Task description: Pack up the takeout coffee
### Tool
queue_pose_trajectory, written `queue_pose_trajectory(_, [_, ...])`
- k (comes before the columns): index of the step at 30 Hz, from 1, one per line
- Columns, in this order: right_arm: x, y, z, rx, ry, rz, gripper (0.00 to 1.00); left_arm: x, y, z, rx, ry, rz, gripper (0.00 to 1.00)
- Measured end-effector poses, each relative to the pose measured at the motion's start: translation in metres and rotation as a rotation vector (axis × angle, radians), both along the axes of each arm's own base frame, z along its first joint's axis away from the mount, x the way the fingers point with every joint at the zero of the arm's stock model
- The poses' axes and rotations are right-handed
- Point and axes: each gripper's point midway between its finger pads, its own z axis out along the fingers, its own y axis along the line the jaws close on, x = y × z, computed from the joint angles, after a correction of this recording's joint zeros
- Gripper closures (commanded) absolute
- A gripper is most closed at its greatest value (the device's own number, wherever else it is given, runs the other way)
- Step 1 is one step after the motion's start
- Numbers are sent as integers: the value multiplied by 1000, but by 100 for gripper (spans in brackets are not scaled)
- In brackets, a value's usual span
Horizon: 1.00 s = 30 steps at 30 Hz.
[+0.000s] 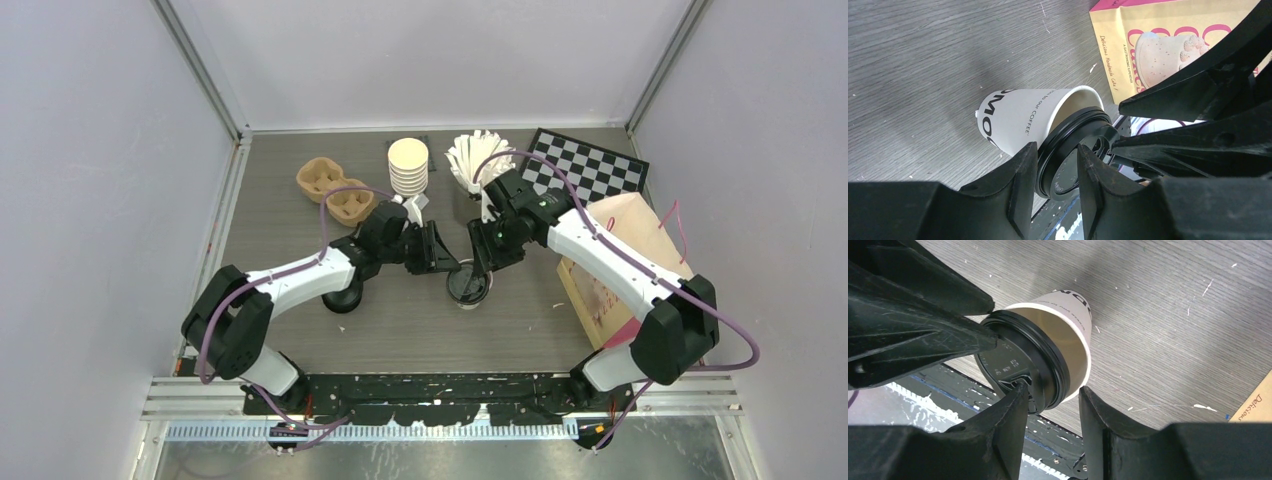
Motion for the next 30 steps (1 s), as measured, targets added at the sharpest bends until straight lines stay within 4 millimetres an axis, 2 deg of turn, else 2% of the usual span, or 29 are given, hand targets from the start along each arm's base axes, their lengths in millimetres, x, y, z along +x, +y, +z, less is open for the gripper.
queue_pose_trajectory(5, [-1, -4, -9, -30, 8, -6, 62, 0, 0, 0, 2, 2, 0, 64])
queue_pose_trajectory(15, [1, -4, -12, -28, 1, -2, 72, -1, 2, -2, 18, 7, 2, 59])
queue_pose_trajectory(21, [2, -5, -14, -39, 2, -3, 73, -2, 6, 2, 25, -3, 9, 52])
queue_pose_trajectory(30, [4, -4, -18, -48, 7, -6, 73, -3, 8, 5, 33, -28, 4, 50])
